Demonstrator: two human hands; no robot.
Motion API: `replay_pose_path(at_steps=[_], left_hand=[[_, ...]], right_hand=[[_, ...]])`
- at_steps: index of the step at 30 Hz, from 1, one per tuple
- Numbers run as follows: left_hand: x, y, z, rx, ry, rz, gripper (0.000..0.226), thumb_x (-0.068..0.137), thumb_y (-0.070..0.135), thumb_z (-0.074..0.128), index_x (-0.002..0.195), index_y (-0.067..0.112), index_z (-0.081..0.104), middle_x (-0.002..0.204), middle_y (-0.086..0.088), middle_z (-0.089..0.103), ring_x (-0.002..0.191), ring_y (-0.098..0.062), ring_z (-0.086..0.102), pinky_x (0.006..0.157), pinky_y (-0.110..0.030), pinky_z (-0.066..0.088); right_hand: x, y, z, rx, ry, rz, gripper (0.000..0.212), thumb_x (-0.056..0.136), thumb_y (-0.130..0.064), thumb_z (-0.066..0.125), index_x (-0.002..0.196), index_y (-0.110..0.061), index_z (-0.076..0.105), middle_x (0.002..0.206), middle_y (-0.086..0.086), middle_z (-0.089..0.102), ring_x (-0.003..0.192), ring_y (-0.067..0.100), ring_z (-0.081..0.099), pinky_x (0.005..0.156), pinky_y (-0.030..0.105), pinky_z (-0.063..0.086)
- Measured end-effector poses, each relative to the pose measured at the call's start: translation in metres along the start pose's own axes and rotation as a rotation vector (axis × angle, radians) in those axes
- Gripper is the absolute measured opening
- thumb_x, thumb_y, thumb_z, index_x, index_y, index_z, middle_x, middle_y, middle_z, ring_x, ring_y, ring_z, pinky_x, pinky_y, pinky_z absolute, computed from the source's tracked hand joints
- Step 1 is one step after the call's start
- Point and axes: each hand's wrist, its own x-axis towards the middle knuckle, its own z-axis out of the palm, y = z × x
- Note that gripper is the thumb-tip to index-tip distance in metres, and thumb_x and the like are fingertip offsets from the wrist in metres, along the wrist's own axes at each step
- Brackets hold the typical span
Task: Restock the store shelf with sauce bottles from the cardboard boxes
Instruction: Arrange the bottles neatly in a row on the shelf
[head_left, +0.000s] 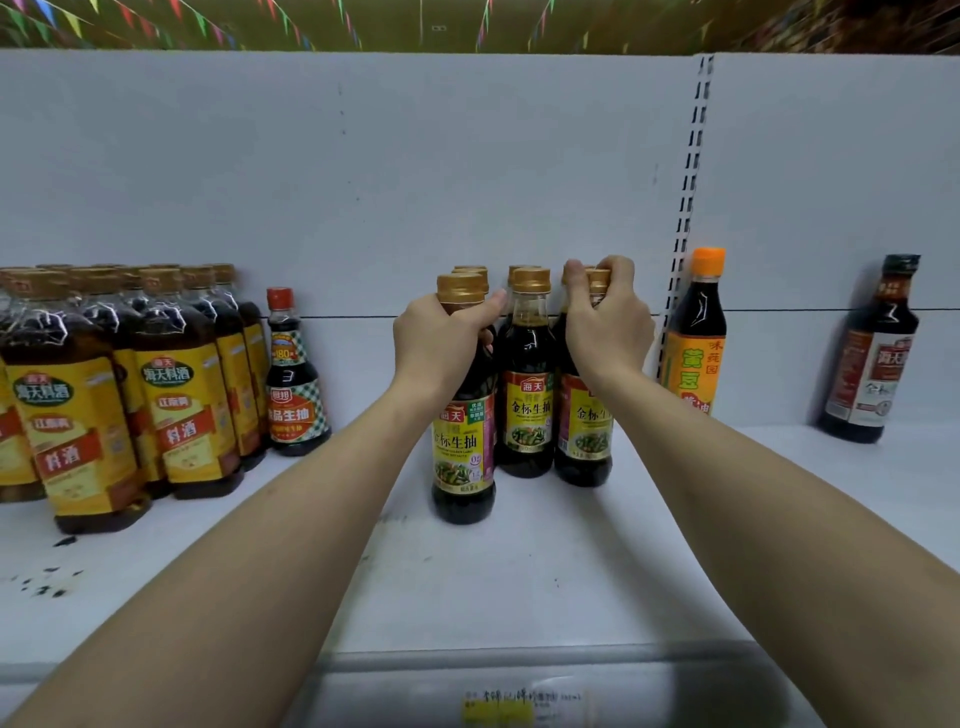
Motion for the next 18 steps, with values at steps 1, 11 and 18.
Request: replay_pose_path(at_steps=[1,11,18], left_hand=[[0.000,0.000,0.000,0.004,0.001,0.001,0.035,0.091,0.048,0.074,0.072,0.019,0.073,0.069,-0.001,0.074,0.076,-0.023,0.075,0.088,-0.047,0.059],[0.001,-0.003,0.000,0.007,0.007,0.015,0.030,0.091,0.048,0.073,0.074,0.023,0.073,0.071,0.000,0.074,0.078,-0.022,0.075,0.088,-0.047,0.059],[0.003,-0.005,0.000,0.003,0.014,0.021,0.031,0.091,0.048,0.074,0.070,0.025,0.071,0.068,0.003,0.073,0.077,-0.021,0.075,0.086,-0.046,0.060]], right_hand=[[0.000,0.001,0.001,-0.003,0.003,-0.003,0.049,0.104,-0.060,0.041,0.130,-0.018,0.048,0.091,-0.003,0.063,0.084,0.025,0.058,0.074,0.035,0.037],[0.005,0.004,0.014,-0.002,0.034,0.032,0.053,0.103,-0.063,0.041,0.130,-0.018,0.044,0.090,0.003,0.066,0.084,0.027,0.061,0.073,0.037,0.038],[0.005,0.003,0.018,-0.033,0.061,0.001,0.055,0.103,-0.063,0.039,0.131,-0.015,0.044,0.092,0.004,0.064,0.088,0.030,0.061,0.078,0.041,0.044]])
